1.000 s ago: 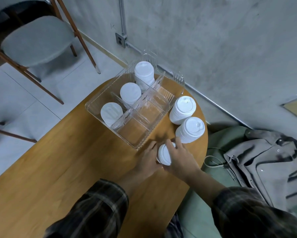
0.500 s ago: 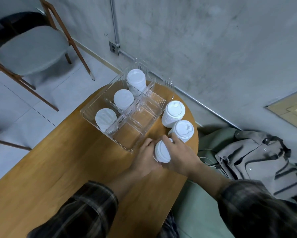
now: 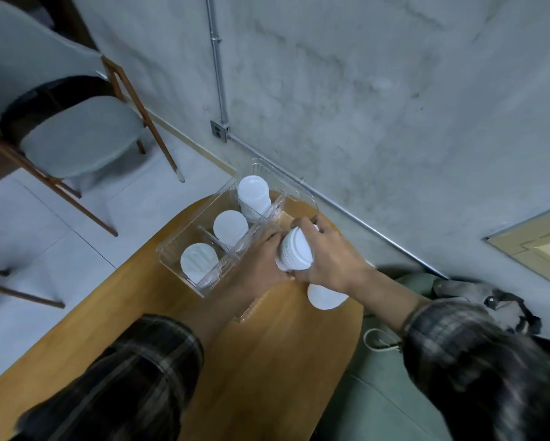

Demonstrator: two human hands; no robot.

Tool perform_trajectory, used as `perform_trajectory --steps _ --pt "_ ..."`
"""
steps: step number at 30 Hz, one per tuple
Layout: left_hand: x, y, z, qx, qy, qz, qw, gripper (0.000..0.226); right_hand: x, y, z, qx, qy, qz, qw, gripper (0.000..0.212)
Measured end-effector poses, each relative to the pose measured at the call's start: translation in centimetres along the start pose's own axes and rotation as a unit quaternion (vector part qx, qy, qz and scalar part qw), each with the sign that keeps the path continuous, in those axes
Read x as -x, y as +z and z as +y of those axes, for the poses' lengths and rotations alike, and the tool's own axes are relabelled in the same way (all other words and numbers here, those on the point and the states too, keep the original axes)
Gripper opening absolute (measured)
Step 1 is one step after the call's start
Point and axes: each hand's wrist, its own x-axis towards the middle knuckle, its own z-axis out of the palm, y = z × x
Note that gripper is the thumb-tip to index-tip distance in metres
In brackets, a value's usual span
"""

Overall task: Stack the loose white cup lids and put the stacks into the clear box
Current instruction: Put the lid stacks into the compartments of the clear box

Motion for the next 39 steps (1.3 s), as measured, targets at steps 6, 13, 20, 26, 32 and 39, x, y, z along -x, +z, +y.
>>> perform_trajectory --steps 6,13,20,26,32,39 --pt "-5.0 -1.4 -0.1 -0.009 -0.016 0.004 1.000 0.096 -5.8 -1.5 2.0 0.007 -0.021 0.006 1.000 0.091" --pt "-9.3 -2.7 -0.2 0.017 -0.042 -0.044 0.998 0.088 -11.1 -2.1 4.6 0.016 -0.020 -0.024 0.999 0.091" --pt "-11.4 -3.5 -0.9 0.063 -0.122 -0.059 0.989 0.072 -13.9 -0.5 5.8 0.062 -0.036 -0.044 0.996 0.097" --pt "-12.5 -3.8 -1.7 0.101 -0.212 -0.038 0.971 0.049 -15.3 2.2 6.2 0.108 -0.052 -0.056 0.991 0.106" --pt "-12.2 -3.8 -1.9 0.090 -0.241 0.008 0.966 0.042 -15.7 4.1 6.5 0.104 -0.040 -0.067 0.992 0.110" --pt "-11.3 -3.8 -1.8 0.055 -0.221 0.030 0.973 0.037 -14.7 3.8 7.2 0.082 -0.041 -0.062 0.994 0.111"
